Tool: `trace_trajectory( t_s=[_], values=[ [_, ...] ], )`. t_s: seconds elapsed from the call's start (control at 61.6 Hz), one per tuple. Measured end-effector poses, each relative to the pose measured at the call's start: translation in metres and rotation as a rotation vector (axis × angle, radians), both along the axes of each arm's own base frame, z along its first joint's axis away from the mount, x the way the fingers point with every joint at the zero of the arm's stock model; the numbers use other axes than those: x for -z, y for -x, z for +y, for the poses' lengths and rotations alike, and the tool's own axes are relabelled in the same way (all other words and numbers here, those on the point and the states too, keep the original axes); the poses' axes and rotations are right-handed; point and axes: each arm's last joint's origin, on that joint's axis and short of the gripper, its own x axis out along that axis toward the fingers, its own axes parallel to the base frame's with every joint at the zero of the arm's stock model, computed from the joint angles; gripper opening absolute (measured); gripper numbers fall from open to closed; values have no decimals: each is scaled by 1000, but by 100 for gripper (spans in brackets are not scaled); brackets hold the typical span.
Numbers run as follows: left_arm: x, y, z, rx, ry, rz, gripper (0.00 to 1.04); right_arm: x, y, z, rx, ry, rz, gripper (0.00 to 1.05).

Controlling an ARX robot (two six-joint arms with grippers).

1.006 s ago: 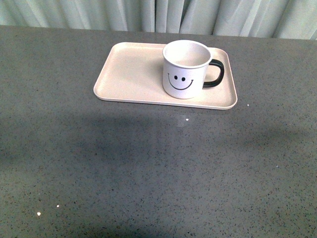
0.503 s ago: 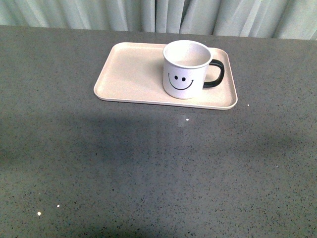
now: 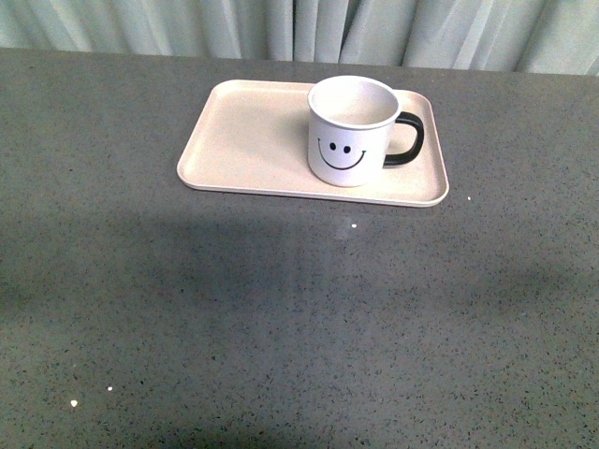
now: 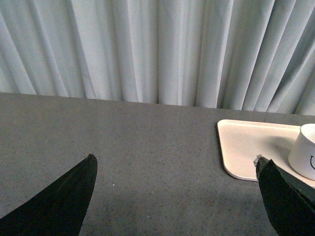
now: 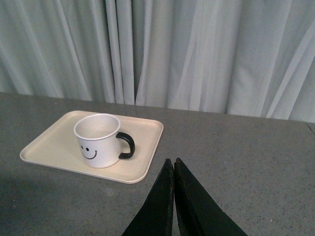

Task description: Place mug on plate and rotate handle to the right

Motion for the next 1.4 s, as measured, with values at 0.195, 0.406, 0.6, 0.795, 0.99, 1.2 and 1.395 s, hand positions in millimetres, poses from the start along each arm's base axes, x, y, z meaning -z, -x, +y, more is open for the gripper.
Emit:
trace_trajectory(
  t_s=[0.195,0.406,0.6,0.795,0.99,1.2,1.395],
  values=[
    [0,0,0,0,0,0,95,0,3,0,0,0,1,2],
    [0,0,0,0,0,0,95,3,14,0,1,0,7,2],
    [0,0,0,0,0,0,95,3,14,0,0,0,5,19],
    [0,0,0,0,0,0,95,3,14,0,0,0,5,54],
    [0,0,0,0,0,0,95,3,14,0,0,0,5,90],
    [0,0,0,0,0,0,95,3,14,0,0,0,5,96],
    [0,0,0,0,0,0,95,3,14,0,0,0,5,95]
  ],
)
